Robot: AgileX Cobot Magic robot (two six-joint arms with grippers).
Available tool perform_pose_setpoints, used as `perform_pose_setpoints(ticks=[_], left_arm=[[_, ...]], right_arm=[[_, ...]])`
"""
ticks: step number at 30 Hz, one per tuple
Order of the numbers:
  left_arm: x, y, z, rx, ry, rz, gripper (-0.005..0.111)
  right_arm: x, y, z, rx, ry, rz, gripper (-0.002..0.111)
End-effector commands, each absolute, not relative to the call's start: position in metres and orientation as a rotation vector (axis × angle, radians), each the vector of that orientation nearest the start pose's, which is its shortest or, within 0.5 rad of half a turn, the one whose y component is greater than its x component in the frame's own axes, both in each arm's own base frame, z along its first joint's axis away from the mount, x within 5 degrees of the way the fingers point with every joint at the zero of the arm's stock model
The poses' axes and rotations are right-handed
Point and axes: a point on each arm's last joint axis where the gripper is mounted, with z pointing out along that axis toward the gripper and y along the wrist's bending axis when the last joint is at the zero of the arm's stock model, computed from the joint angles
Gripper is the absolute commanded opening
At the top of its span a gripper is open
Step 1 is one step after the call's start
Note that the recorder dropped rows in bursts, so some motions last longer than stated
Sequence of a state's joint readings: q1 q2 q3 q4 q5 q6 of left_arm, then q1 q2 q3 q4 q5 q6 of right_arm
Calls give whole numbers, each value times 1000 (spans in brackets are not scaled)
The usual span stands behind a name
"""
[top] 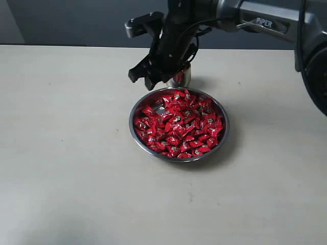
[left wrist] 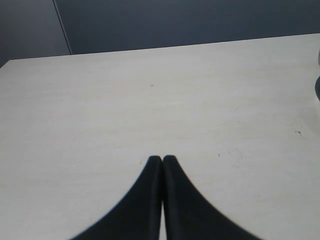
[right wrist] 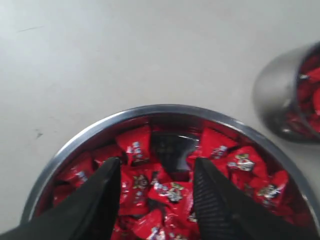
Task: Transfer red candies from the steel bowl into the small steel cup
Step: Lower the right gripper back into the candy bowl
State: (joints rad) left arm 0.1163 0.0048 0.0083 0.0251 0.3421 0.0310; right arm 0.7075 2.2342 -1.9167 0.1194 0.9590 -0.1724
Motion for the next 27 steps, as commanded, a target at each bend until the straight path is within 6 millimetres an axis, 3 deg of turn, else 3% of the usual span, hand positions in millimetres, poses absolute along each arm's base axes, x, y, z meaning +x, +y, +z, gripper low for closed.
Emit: perform_pose_setpoints(ticks=[1,9,18,20,24,27], left_arm=[[53,7,183,-55,1821,124,0],[53,7,183,-55,1821,124,0],[53,7,183,-55,1821,124,0],[53,7,183,-55,1821,124,0],[53,7,183,-55,1821,124,0],[53,7,183,-55,1821,124,0]], right_arm=[[356,336,187,-1198,2560,285,45],[358,341,150,-1223,2608,265,45],[363,345,126,-1209,2603,266,44],[363,345,121,-1210,2613,263,36],[363,345,121,-1201,2622,266,-1],[362,344,130,-1198,2616,265,0]])
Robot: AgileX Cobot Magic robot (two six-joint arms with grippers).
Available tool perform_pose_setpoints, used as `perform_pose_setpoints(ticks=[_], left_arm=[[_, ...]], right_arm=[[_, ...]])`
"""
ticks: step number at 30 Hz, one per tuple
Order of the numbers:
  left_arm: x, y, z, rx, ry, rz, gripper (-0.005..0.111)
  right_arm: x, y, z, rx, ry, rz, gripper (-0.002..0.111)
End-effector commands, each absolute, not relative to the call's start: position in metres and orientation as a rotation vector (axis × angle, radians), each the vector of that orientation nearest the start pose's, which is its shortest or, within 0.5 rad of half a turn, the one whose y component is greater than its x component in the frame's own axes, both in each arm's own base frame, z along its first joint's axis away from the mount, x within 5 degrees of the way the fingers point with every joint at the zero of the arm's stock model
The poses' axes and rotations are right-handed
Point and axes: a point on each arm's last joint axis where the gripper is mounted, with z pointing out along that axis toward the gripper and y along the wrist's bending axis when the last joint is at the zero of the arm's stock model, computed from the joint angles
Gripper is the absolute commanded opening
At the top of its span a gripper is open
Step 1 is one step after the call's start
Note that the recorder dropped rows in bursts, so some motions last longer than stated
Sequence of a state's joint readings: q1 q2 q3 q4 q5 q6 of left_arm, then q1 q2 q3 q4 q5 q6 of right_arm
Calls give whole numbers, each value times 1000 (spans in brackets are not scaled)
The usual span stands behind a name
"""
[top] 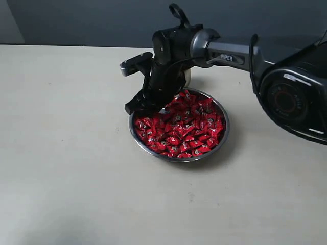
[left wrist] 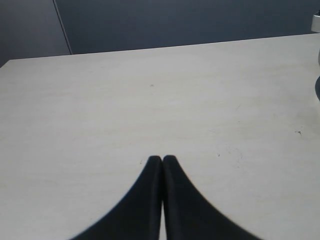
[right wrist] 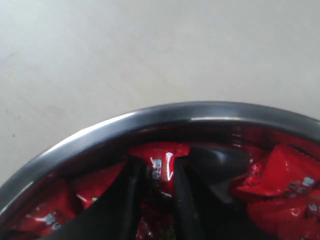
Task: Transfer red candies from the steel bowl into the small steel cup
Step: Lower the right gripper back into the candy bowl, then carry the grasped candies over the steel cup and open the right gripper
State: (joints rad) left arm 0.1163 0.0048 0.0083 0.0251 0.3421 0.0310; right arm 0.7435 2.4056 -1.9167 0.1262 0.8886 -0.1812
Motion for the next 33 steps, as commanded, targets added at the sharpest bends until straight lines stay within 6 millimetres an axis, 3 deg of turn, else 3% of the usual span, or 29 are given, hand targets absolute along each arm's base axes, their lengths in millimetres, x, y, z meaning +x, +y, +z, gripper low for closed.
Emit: perform_pose_setpoints(ticks=[1,12,17,22,25,28,31,33], left_arm=[[53,7,183,-55,1821,124,0],[53,7,183,-55,1821,124,0],[53,7,183,-55,1821,124,0],[53,7,183,-55,1821,124,0],[53,7,183,-55,1821,124,0],[53,7,183,-55,1821,124,0],[53,7,183,-55,1821,124,0],[53,7,183,-55,1821,124,0]], right_arm=[[361,344,136,-1201,2612,263,0],[356,333,212,-1179,2480,239,0],[373,315,234,-1040,2433,235,0],[417,285,227,-779,2378,269,0],[439,269,203,-651,2399,291,0],[446,265,185,-606,2434,322,1],[447,266,181,-623,2426,323,2],[447,266,181,-618,2427,330,16]])
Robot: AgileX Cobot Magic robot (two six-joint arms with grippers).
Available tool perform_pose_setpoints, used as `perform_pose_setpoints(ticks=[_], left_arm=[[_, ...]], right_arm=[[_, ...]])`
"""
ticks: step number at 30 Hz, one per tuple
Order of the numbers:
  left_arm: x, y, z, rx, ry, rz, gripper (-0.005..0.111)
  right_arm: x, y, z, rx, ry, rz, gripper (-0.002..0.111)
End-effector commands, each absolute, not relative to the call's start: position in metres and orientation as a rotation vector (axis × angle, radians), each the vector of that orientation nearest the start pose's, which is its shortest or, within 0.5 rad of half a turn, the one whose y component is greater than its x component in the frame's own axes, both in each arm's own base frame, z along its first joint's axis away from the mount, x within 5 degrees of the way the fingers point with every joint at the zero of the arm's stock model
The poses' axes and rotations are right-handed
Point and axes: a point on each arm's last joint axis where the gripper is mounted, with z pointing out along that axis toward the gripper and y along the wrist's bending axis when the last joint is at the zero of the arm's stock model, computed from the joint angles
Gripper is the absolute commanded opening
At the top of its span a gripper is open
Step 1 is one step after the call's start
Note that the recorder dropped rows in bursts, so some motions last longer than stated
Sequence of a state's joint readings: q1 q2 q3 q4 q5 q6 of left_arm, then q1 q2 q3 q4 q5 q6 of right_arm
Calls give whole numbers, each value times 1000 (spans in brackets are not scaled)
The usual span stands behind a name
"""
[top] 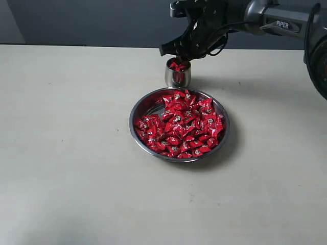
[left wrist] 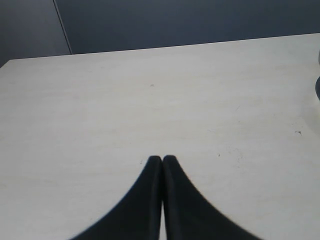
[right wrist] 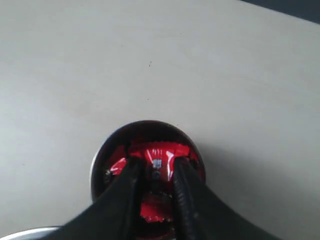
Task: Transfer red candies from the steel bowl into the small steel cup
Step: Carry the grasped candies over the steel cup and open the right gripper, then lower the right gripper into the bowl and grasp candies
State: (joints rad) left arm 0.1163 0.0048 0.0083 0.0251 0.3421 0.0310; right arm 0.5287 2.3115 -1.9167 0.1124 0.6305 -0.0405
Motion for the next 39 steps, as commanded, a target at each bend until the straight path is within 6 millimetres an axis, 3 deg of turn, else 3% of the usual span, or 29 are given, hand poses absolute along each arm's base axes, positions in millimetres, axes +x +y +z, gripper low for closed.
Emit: perform_pose_setpoints(ticks=[1,3,5,12,16,28,35,39], left_arm=[[53,7,183,-55,1821,124,0],[53,7,183,-55,1821,124,0],[53,7,183,-55,1821,124,0],[53,7,183,-55,1821,124,0],[53,7,183,-55,1821,124,0],[53,7,183,-55,1821,124,0],[53,7,183,-55,1821,124,0],[53,7,183,-55,1821,124,0]], right_arm=[[447,266,181,-619,2432,329,26],[446,265,181,-623,2442,327,44],[445,265,180,-628,2457,325,52],[434,266,191,-649,2523,351,44],[416,275,194,-779,2591,341,45],[353,335,189,-1225,2582,322,45],[343,328,154,-1256,2610,283,45],[344,329,148,-1215,2573,310,45]])
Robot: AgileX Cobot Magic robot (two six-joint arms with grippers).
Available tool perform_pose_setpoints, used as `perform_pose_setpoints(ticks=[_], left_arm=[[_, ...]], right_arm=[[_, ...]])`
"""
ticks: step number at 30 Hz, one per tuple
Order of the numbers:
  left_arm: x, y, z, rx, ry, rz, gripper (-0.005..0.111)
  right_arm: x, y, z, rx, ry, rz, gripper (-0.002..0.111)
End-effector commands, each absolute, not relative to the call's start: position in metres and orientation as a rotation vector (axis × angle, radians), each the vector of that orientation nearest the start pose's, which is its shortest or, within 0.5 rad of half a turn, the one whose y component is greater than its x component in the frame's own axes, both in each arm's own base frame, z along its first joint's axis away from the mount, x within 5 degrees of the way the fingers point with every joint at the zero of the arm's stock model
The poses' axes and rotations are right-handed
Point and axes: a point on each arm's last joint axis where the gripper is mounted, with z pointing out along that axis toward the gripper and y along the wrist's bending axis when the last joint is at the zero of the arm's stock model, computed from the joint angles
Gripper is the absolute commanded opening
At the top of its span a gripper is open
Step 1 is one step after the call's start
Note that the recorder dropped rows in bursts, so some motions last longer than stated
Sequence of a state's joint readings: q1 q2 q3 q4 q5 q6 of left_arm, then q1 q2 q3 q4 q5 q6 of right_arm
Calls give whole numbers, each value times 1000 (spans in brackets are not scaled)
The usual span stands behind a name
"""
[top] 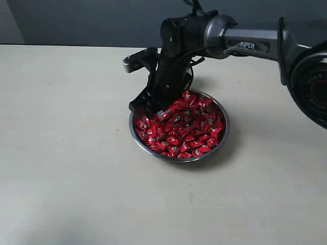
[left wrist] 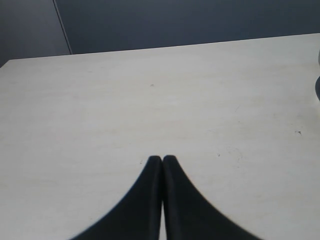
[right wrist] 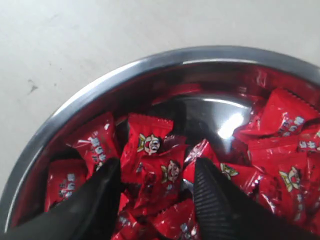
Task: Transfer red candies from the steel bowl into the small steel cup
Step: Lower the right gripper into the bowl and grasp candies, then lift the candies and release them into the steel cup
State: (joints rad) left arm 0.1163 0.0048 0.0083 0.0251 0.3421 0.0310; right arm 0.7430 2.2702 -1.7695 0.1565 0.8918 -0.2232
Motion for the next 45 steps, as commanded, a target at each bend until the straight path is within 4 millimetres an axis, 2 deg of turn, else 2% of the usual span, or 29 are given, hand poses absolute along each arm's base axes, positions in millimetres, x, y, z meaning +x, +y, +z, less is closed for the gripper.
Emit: perform_pose_setpoints(ticks=[1,6,8,10,12,15,19,27,30,33,37,41,45], left_arm=[[53,7,183,-55,1821,124,0],[53,7,183,-55,1821,124,0],[53,7,183,-55,1821,124,0],[53,7,183,-55,1821,124,0],[53,7,183,-55,1821,124,0],[53,7,183,-55,1821,124,0],[53,7,183,-55,1821,124,0],[53,7,183,-55,1821,124,0],[53,7,183,-55,1821,124,0],[53,7,183,-55,1821,124,0],[53,7,183,-55,1821,124,0],[53,7,183,-55,1821,124,0],[53,7,183,-55,1821,124,0]], right_arm=[[345,330,147,-1215,2573,310,45],[345,330,132,-1228,2607,298,45],[345,330,129,-1232,2612,293,41],[345,330,129,-1228,2611,292,24],[345,330,129,-1225,2613,292,1],[345,329,131,-1221,2616,294,1],[344,329,145,-1195,2608,305,0],[343,322,204,-1168,2454,289,0],[350,316,222,-1106,2377,252,0],[365,308,231,-1003,2312,233,0],[391,293,227,-826,2269,261,0],[416,276,209,-688,2280,282,0],[428,270,188,-610,2300,319,0]])
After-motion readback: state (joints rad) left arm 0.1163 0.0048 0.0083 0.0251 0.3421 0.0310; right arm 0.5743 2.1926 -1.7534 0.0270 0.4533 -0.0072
